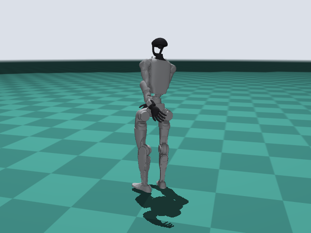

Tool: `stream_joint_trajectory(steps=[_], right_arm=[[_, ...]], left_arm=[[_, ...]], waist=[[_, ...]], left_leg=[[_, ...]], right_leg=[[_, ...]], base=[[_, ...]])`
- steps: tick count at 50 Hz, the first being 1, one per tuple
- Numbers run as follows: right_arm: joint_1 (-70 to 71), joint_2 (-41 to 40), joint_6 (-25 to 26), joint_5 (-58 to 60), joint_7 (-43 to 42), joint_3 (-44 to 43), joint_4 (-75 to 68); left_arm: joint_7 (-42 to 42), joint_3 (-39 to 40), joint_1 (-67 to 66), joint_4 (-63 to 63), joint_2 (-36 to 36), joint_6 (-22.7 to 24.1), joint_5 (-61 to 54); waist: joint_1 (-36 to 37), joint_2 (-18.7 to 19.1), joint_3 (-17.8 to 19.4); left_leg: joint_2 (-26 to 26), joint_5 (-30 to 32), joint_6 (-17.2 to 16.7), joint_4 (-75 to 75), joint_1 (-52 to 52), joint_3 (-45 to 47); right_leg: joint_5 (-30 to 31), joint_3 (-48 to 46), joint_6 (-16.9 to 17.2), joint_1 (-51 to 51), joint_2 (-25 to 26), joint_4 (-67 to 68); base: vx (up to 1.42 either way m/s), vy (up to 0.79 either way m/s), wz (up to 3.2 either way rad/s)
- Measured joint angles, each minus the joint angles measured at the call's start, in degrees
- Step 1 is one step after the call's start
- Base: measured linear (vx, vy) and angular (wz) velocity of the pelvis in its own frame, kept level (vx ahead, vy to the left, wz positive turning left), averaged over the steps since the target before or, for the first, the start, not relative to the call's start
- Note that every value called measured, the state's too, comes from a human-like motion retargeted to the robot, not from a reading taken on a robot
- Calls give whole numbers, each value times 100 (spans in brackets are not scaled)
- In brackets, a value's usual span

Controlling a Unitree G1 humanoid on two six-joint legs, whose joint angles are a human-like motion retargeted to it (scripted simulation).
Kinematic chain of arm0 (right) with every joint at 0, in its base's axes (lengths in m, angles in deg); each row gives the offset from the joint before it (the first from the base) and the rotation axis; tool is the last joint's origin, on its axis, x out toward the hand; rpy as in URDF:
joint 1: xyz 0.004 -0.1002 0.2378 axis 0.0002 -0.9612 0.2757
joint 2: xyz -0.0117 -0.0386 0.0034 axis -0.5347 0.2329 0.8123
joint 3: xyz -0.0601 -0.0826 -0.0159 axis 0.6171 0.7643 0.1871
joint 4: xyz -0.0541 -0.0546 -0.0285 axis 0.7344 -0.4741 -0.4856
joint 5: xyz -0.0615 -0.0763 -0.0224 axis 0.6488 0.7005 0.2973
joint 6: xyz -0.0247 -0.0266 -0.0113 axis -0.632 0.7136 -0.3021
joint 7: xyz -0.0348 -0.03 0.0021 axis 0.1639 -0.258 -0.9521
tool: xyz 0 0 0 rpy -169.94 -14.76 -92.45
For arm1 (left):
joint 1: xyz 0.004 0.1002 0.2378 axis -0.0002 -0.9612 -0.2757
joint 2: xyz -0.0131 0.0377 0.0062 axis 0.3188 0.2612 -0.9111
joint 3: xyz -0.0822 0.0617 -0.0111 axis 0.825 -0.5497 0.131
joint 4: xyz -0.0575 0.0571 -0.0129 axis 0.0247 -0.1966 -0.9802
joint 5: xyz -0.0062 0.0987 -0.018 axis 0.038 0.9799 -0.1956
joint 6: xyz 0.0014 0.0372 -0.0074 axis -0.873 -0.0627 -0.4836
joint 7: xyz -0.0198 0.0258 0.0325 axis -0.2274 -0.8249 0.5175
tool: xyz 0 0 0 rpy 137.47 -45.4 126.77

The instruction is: Upper body actions

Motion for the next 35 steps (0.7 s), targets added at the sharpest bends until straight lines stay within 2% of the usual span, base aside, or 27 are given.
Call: stream_joint_trajectory(steps=[5,7,10,12,15,20,23,25,30,35], right_arm=[[406,-102,-589,-296,232,203,751],[309,-120,-712,-154,234,190,850],[-69,-49,-710,134,2,157,707],[-433,48,-565,499,-202,6,422],[-1084,224,-75,1099,-600,-449,-291],[-1985,792,1518,1572,-1544,-1770,-2239],[-2625,1228,2268,1120,-2012,-2353,-2996],[-3197,1456,2444,715,-2267,-2672,-3049],[-4259,1848,1967,-80,-3024,-3453,-3049],[-4416,1844,2006,-1337,-3762,-3573,-3049]], left_arm=[[-246,877,-527,0,-18,-19,-889],[-253,905,-375,0,-84,-4,-1565],[-189,781,155,0,-260,121,-1974],[-299,452,811,0,-413,255,-2095],[-584,-251,1945,0,-633,559,-2144],[-587,-1099,3897,313,-905,1255,-1546],[-445,-1304,4753,1019,-1049,1511,-1200],[-490,-1396,5245,1462,-1123,1681,-1103],[-863,-1574,5951,2292,-1118,2092,-962],[-1020,-1580,5816,2544,-1144,2171,-917]], waist=[[-2,-12,71],[-20,-55,73],[-38,-108,13],[-9,-133,-12],[30,-182,-49],[-17,-304,-89],[8,-332,-115],[21,-318,-119],[-23,-278,-47],[46,-210,-18]], left_leg=[[19,24,-21,26,-24,-55],[5,38,-19,30,-42,-90],[-22,61,-7,26,-85,-130],[-29,69,4,30,-129,-126],[-39,80,21,48,-186,-150],[-81,115,51,87,-290,-298],[-80,111,55,111,-354,-248],[-77,99,57,122,-375,-189],[-78,74,47,163,-372,-113],[-98,47,54,170,-334,-58]], right_leg=[[-11,-51,17,12,-16,23],[-21,-88,18,27,-31,17],[-37,-131,21,24,-56,12],[-40,-128,23,-4,-64,11],[-46,-153,30,-8,-79,-4],[-34,-303,72,48,-129,-69],[-1,-251,84,3,-135,-101],[25,-188,91,-36,-135,-112],[39,-100,113,-59,-170,-95],[31,-44,114,-62,-184,-72]], base=[[0,0,0],[0,0,0],[0,0,0],[-6,0,2],[-7,-1,10],[-4,-1,23],[-1,4,-10],[0,7,-25],[0,3,-9],[0,0,0]])
